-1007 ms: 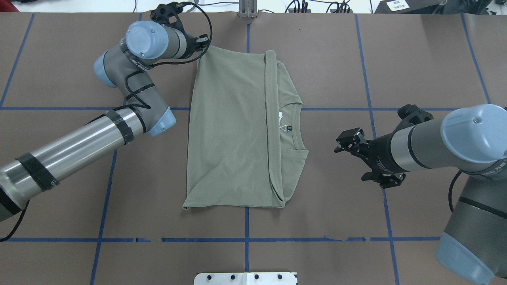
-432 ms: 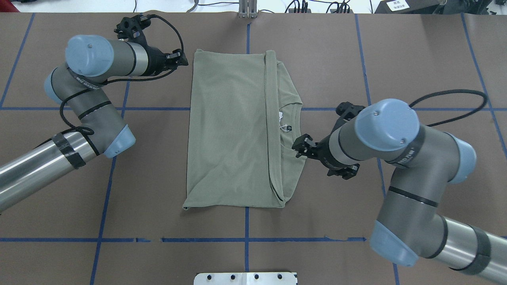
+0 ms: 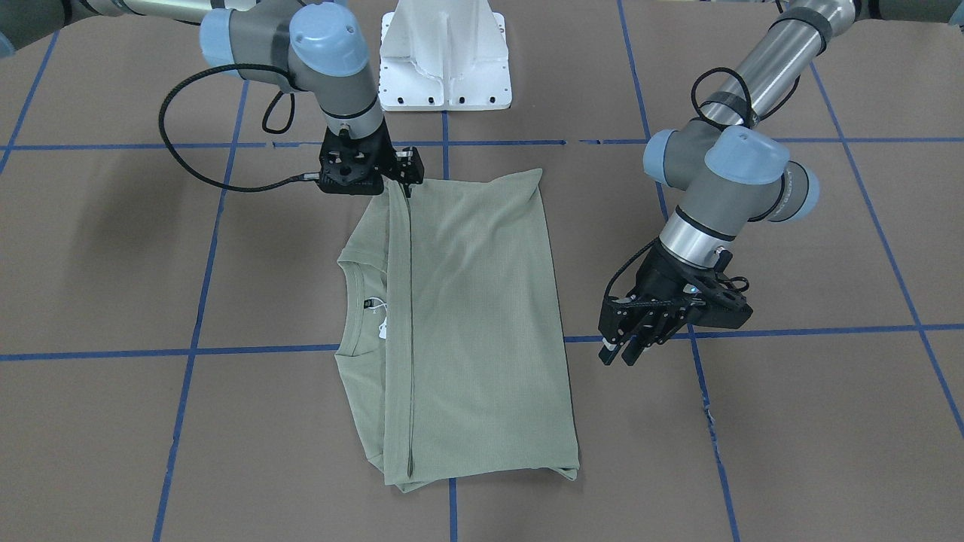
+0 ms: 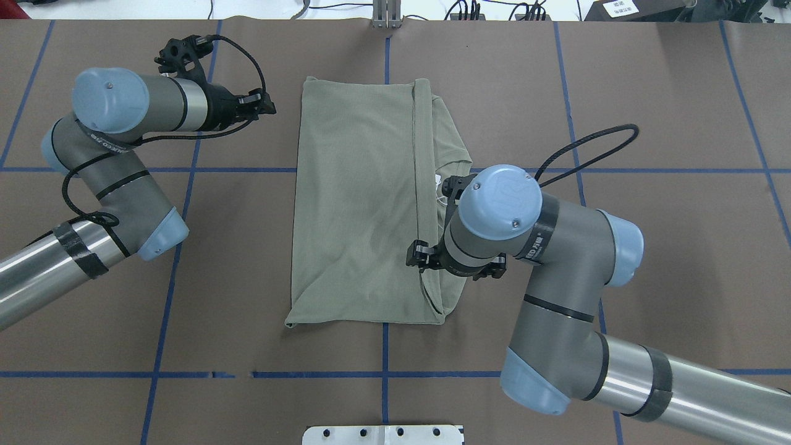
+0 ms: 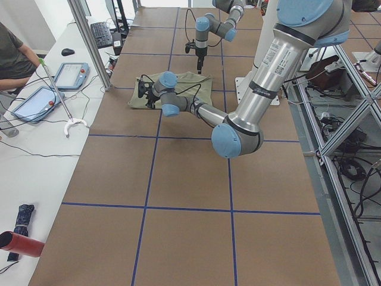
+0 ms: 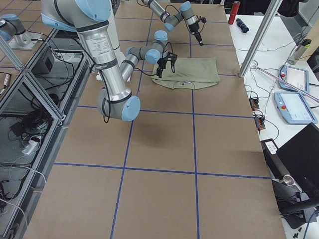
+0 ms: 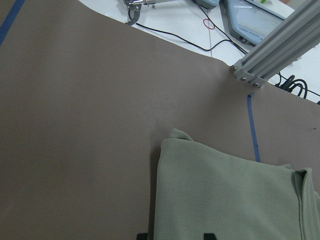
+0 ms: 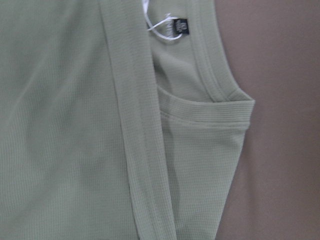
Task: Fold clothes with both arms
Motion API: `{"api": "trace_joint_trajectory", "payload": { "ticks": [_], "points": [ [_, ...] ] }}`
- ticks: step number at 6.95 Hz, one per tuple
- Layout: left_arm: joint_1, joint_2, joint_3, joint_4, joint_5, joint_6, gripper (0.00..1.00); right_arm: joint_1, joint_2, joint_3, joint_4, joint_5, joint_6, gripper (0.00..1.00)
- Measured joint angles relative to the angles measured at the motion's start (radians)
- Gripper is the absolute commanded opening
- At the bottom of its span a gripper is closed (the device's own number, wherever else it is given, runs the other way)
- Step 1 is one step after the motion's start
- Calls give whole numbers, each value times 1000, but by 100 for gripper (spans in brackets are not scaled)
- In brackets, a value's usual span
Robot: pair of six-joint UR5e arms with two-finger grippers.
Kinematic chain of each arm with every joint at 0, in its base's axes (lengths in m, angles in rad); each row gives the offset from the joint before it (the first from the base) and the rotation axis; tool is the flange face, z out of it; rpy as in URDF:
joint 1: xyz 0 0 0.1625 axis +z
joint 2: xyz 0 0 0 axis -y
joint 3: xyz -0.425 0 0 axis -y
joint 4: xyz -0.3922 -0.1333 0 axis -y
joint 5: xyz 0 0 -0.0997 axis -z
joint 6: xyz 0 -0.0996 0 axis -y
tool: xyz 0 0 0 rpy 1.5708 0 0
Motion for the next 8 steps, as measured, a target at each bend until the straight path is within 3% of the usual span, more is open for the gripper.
{"api": "trace_joint_trajectory", "payload": {
  "ticks": [2, 5, 8],
  "points": [
    [1, 13, -1, -6, 0, 0, 47, -37, 46, -52, -79, -4, -134, 100],
    [1, 14, -2, -7, 0, 0, 47, -66, 42, -85, -104, -9, -183, 100],
    [1, 14, -3, -7, 0, 0, 48, -23, -11, -55, -163, -3, -289, 100]
  ]
}}
